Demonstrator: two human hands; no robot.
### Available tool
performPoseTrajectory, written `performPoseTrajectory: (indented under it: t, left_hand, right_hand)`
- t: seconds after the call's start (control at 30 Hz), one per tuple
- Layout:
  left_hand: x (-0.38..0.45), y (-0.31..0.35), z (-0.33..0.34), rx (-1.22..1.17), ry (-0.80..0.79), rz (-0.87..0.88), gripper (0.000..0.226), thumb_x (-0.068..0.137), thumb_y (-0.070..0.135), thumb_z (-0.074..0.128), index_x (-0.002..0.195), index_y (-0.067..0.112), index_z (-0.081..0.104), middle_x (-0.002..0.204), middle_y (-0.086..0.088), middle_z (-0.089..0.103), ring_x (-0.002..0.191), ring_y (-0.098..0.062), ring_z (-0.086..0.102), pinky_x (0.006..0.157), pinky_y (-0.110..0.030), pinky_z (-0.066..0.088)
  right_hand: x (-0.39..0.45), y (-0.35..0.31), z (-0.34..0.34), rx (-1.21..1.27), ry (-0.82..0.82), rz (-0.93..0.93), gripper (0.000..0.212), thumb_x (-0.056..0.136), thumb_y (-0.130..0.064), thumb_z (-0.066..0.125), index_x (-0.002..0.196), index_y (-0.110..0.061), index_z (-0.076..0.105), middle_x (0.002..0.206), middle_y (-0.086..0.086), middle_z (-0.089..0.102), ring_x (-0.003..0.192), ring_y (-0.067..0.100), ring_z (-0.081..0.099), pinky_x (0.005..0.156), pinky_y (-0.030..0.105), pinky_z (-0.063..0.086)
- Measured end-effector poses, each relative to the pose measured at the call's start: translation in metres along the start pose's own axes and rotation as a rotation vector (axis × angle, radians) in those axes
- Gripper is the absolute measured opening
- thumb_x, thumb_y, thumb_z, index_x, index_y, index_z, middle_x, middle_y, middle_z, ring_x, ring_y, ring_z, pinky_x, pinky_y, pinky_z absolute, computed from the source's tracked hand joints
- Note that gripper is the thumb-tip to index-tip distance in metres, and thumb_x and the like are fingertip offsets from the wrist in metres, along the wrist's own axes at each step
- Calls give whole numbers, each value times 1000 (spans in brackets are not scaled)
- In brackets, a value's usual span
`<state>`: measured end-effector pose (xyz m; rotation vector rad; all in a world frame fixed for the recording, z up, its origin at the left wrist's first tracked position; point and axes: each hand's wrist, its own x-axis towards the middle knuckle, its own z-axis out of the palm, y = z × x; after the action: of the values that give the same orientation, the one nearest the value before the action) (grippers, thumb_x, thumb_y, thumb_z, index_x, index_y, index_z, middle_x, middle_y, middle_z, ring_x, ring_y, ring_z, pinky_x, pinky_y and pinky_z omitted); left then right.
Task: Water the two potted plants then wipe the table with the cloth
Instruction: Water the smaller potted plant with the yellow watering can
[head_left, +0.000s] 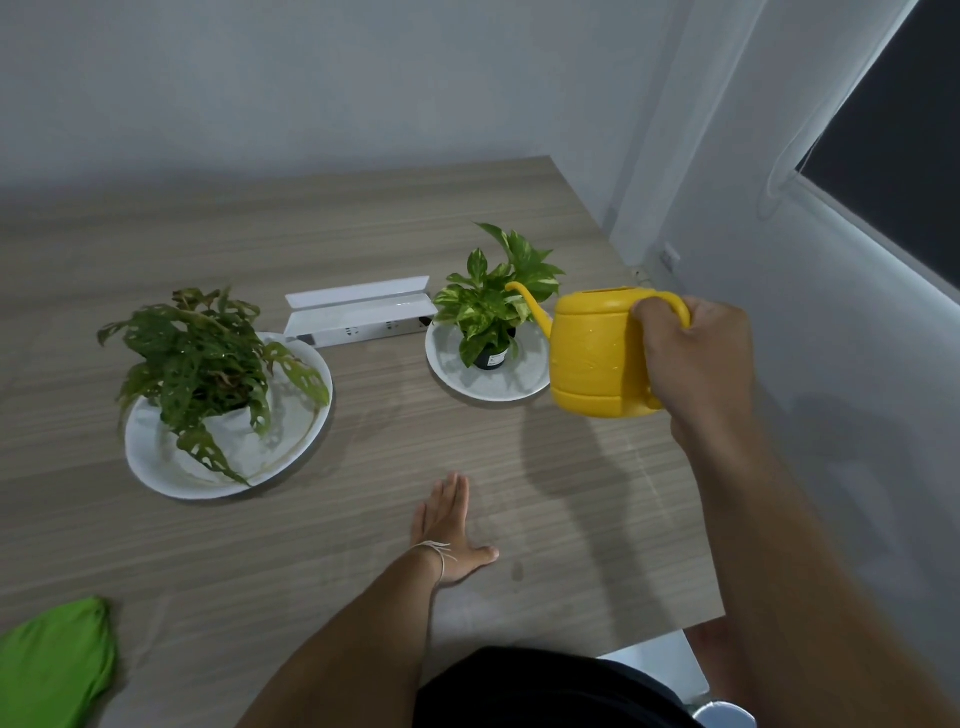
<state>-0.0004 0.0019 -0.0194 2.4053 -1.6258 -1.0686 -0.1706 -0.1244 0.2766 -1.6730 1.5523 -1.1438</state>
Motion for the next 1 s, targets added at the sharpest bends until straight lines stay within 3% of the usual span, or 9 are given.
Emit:
performPoseTrajectory:
  t: [0.23, 0.63, 0.8, 0.93, 1.0]
  left_hand:
    - [1, 0, 0, -2, 4, 7, 116, 84, 59, 64, 157, 22, -19, 164, 4, -27, 151, -19, -23, 123, -42, -8]
    - [3, -3, 3, -14, 32, 10, 115, 84, 60, 63, 157, 23, -19, 164, 5, -27, 152, -18, -23, 123, -42, -8]
    - [-2, -12, 6, -44, 112, 71, 115, 81, 62, 64, 159, 20, -9, 166, 5, -16, 154, -17, -14, 125, -40, -1]
    - [-10, -28, 2, 10, 156, 128, 110, 76, 69, 42, 159, 12, -1, 168, -6, -7, 155, -21, -5, 121, -26, -5]
    - [-16, -35, 0, 9, 174, 110, 105, 79, 66, 38, 159, 10, -1, 168, -7, -6, 156, -21, -4, 121, -26, -4]
  right_hand:
    - [-3, 0, 4, 46, 10, -18, 37, 91, -23, 58, 61, -18, 38, 51, -6, 28, 45, 8, 27, 39, 21, 24]
    - [-12, 6, 11, 183, 56, 17, 46, 96, -21, 56, 57, -22, 32, 40, -12, 32, 41, 4, 32, 43, 19, 28]
    - [-33, 7, 15, 237, 63, 18, 48, 98, -20, 56, 57, -22, 31, 41, -14, 36, 41, 2, 35, 40, 14, 25]
    - [-47, 0, 17, 232, 54, -3, 46, 99, -22, 57, 59, -21, 34, 53, -7, 36, 43, 1, 38, 41, 14, 28]
    - [-53, -5, 21, 249, 45, -14, 47, 99, -22, 58, 58, -20, 35, 54, -6, 37, 44, 1, 38, 42, 14, 29]
